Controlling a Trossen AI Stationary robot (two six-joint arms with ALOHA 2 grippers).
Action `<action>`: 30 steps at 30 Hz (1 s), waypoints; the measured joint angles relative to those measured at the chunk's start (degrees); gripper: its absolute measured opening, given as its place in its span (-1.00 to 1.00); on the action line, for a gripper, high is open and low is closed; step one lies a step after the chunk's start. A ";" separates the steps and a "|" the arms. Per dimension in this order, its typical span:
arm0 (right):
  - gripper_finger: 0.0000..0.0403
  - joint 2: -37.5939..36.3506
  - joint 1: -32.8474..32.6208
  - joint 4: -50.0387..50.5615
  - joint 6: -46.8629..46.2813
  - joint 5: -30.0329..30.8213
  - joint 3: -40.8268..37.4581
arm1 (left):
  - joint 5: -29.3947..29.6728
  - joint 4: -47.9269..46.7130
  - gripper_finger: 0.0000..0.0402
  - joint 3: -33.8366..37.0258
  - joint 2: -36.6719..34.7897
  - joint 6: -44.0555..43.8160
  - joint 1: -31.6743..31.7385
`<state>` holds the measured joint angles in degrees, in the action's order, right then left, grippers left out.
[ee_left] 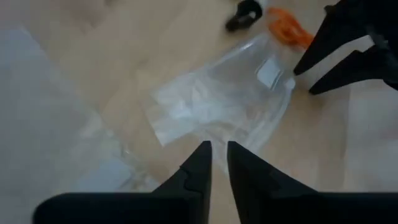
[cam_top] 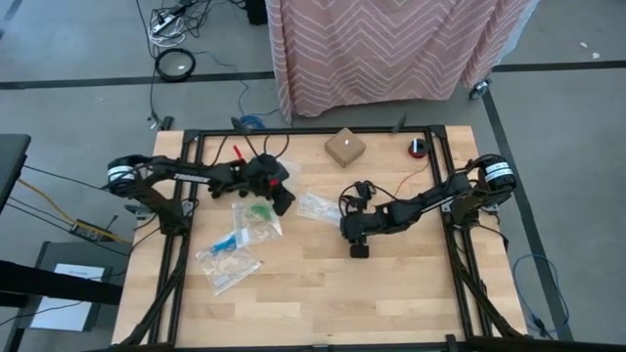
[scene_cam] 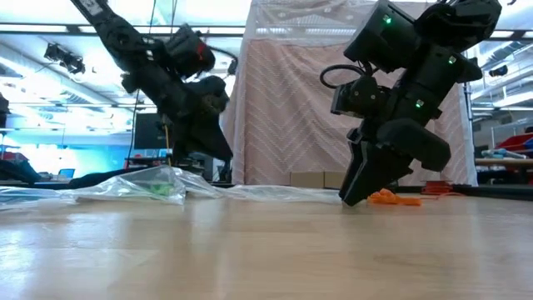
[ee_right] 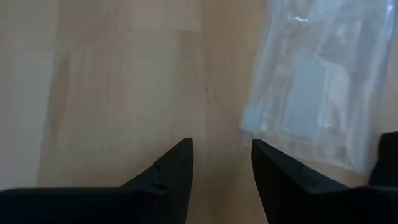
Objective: Sort rubber bands
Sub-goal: Open the transparent zip bag
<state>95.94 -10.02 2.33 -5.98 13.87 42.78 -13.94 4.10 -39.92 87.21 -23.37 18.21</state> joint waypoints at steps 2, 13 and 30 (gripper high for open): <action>-0.25 0.00 0.00 0.04 0.00 -0.61 0.00 | -2.67 1.95 -0.61 0.02 2.22 -3.01 -0.04; -0.25 -1.57 -0.10 0.05 -2.88 -0.07 0.06 | -5.61 6.62 -0.29 -0.02 9.72 -12.28 -0.05; -0.25 -1.53 -0.68 -1.49 -2.43 2.73 0.04 | -7.06 16.50 -0.40 -0.38 16.69 -20.27 -0.12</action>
<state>94.41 -10.70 0.84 -8.40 16.60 42.83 -20.99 20.60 -40.30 103.89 -43.64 18.09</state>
